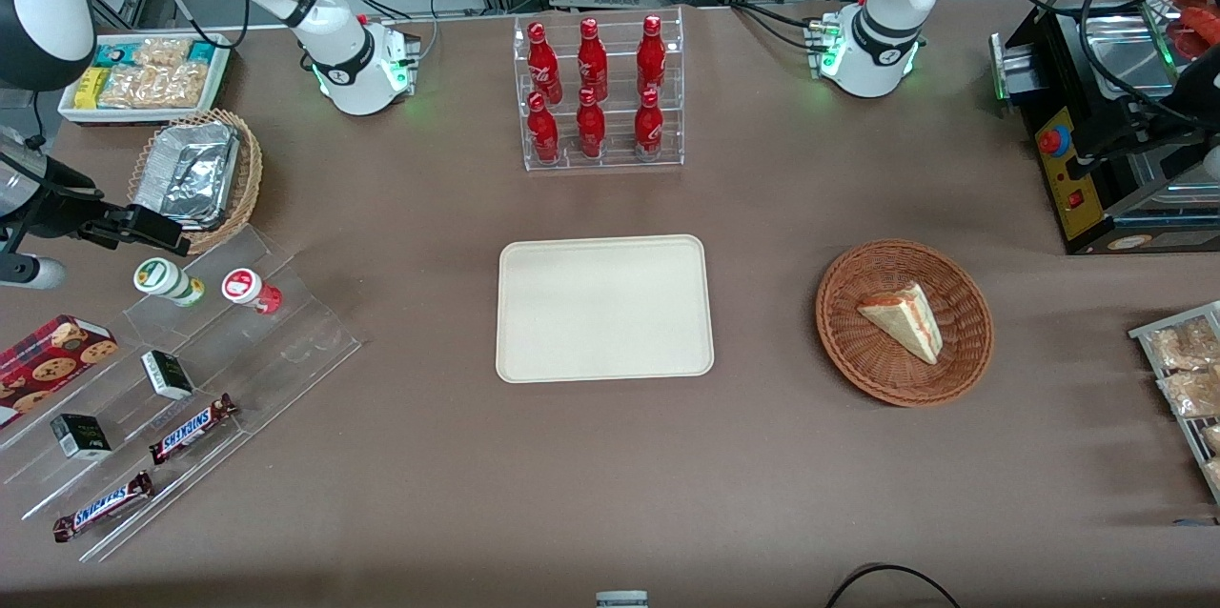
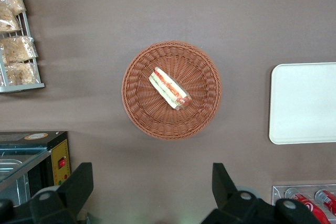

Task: Place green gum on tray
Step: 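Move the right gripper down toward the green-labelled gum tub on the display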

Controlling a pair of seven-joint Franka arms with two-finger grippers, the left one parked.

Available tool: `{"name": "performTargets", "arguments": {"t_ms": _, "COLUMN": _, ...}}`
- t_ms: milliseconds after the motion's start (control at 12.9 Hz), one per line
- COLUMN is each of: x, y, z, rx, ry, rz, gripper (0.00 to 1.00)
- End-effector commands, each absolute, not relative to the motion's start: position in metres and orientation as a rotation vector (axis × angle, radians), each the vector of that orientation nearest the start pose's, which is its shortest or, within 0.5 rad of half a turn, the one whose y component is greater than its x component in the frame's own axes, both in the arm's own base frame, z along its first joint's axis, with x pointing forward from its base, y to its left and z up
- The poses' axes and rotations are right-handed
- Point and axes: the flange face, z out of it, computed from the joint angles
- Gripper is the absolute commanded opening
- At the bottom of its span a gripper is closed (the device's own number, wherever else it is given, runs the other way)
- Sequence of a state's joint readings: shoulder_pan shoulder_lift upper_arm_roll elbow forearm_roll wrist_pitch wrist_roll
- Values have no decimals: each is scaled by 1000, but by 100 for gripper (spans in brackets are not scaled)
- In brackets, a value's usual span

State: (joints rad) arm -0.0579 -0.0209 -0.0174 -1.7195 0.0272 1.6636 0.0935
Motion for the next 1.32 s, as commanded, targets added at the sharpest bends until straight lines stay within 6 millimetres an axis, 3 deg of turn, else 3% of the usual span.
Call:
{"name": "performTargets", "arguments": {"t_ms": 0, "x": 556, "y": -41, "z": 578, "rx": -3101, "ry": 257, "rz": 72, "gripper": 99}}
{"name": "performTargets", "arguments": {"t_ms": 233, "x": 554, "y": -47, "z": 572, "rx": -3096, "ry": 269, "rz": 88, "gripper": 100}}
{"name": "performTargets", "arguments": {"t_ms": 388, "x": 552, "y": -52, "z": 557, "rx": -3092, "ry": 235, "rz": 110, "gripper": 100}}
{"name": "performTargets", "arguments": {"t_ms": 620, "x": 543, "y": -75, "z": 527, "rx": -3099, "ry": 18, "rz": 85, "gripper": 100}}
{"name": "performTargets", "arguments": {"t_ms": 775, "x": 535, "y": -92, "z": 507, "rx": -3074, "ry": -252, "rz": 117, "gripper": 100}}
{"name": "performTargets", "arguments": {"t_ms": 853, "x": 532, "y": -105, "z": 503, "rx": -3080, "ry": -266, "rz": 82, "gripper": 100}}
{"name": "performTargets", "arguments": {"t_ms": 1085, "x": 525, "y": -114, "z": 497, "rx": -3064, "ry": -514, "rz": 13, "gripper": 100}}
{"name": "performTargets", "arguments": {"t_ms": 1240, "x": 519, "y": -125, "z": 486, "rx": -3057, "ry": -584, "rz": -6, "gripper": 99}}
